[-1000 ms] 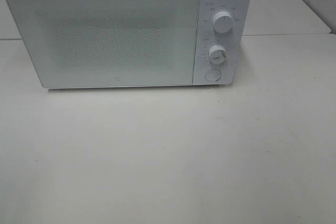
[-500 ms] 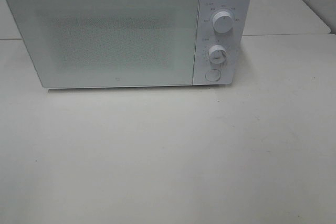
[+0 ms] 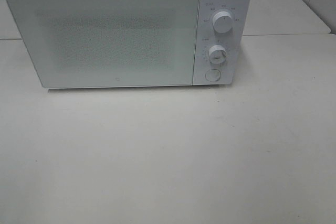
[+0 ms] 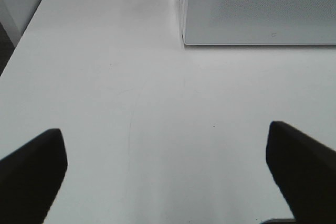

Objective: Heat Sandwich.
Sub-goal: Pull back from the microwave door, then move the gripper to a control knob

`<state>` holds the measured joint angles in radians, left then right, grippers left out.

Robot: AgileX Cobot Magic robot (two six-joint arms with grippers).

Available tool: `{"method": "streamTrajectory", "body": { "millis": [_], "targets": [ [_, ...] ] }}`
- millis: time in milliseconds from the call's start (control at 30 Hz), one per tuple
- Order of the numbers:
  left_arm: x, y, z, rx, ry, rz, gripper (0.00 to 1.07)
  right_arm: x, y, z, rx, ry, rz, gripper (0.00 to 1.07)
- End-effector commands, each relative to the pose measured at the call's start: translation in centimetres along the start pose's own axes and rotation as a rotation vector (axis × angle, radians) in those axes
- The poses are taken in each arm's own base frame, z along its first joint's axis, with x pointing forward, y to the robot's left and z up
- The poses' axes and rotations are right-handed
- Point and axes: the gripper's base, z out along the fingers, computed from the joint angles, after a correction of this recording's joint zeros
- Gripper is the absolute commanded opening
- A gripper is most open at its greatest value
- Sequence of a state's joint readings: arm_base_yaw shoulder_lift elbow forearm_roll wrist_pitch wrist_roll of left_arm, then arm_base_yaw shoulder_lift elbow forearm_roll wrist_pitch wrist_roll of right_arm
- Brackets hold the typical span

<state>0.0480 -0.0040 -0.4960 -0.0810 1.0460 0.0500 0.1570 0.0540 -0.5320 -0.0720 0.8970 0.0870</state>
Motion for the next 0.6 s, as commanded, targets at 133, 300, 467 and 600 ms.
{"method": "streamTrajectory", "body": {
  "millis": [133,300,467,600],
  "targets": [
    [0.1,-0.1,-0.3,0.012,-0.034,0.000,0.98,-2.1,0.3,2.9,-0.001,0.035,-0.001,0.75],
    [0.1,-0.1,-0.3,0.012,-0.034,0.000,0.98,-3.0,0.5,4.9,-0.004,0.059,-0.004,0.75],
    [0.1,-0.1,-0.3,0.012,-0.034,0.000,0.98,-3.7,0.7,6.5,-0.007,0.077,-0.008,0.75],
    [0.1,-0.1,-0.3,0.012,-0.034,0.000,0.98,-4.4,0.9,9.0,-0.011,0.105,-0.013,0.75]
  ]
}}
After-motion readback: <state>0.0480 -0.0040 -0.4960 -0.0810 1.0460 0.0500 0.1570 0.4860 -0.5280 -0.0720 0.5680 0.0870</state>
